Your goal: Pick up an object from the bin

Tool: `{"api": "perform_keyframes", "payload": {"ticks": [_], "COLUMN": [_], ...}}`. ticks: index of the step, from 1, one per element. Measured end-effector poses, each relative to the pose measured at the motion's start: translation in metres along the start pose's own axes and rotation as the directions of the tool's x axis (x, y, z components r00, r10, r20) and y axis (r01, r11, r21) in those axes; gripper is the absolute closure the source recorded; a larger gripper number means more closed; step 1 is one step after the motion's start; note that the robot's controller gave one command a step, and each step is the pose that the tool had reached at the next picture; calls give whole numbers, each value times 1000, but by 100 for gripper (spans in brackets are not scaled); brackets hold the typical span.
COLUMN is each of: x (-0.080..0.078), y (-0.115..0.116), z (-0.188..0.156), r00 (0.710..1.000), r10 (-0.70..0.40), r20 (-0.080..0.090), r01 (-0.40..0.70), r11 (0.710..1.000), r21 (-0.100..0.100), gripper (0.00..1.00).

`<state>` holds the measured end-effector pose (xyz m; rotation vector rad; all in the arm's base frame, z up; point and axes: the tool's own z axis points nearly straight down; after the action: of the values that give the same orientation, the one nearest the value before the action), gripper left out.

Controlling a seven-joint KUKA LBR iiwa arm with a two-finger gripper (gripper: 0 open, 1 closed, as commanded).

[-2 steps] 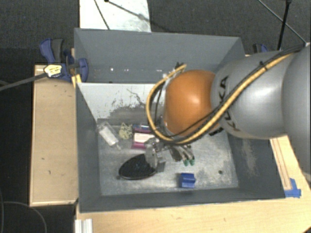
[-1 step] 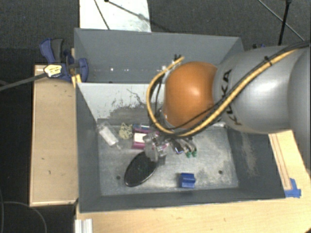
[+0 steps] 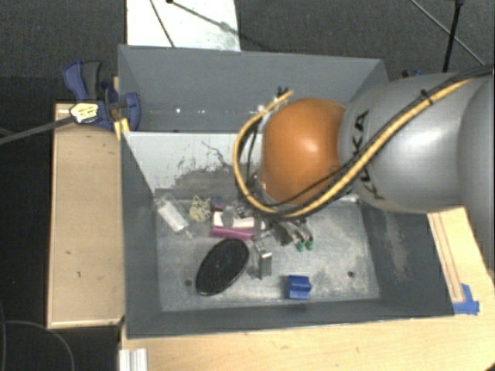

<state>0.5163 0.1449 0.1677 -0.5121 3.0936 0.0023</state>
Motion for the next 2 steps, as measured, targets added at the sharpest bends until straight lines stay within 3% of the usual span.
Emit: {"api": "perform_keyframes", "payload": {"ticks": [1,2], "x": [-28,-29], "y": [-19,-18], "z": [98,93], "r00": [1000,1000], "r10": [13,15], "r20": [4,10], "r01": [-13,-15], "r11": [1000,1000], "r21": [-1,-1], "gripper": [0,100]}}
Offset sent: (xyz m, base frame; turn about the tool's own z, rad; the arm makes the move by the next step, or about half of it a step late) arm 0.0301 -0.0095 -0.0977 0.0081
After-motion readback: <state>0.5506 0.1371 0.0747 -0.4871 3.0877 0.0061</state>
